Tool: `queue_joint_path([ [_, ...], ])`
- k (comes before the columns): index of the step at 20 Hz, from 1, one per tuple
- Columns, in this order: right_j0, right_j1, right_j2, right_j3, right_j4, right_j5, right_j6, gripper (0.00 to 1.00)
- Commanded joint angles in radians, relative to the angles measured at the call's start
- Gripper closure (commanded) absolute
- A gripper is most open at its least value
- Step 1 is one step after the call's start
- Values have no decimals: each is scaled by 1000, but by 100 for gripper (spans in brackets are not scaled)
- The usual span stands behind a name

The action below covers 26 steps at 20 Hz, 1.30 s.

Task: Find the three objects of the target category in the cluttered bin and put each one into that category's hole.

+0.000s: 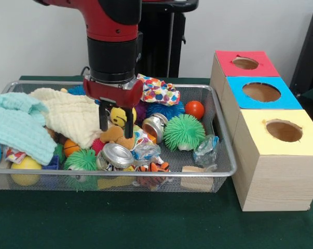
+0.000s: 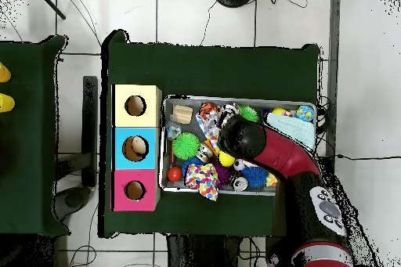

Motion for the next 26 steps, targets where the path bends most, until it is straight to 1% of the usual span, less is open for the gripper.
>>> queue_joint_path([
  [1, 9, -10, 71, 71, 21, 174, 108, 0],
  [3, 7, 3, 71, 63, 14, 159, 102, 0],
  [7, -15, 28, 91, 60, 12, 92, 102, 0],
  [9, -12, 34, 85, 56, 4, 67, 105, 0],
  [13, 7, 66, 53, 7, -27, 30, 98, 0],
  [15, 10, 74, 48, -3, -29, 10, 104, 0],
  [19, 38, 72, 14, -24, -39, 7, 114, 0],
  [23, 45, 79, 11, -13, -37, -11, 120, 0],
  [26, 72, 83, -26, -38, -61, -2, 108, 0],
])
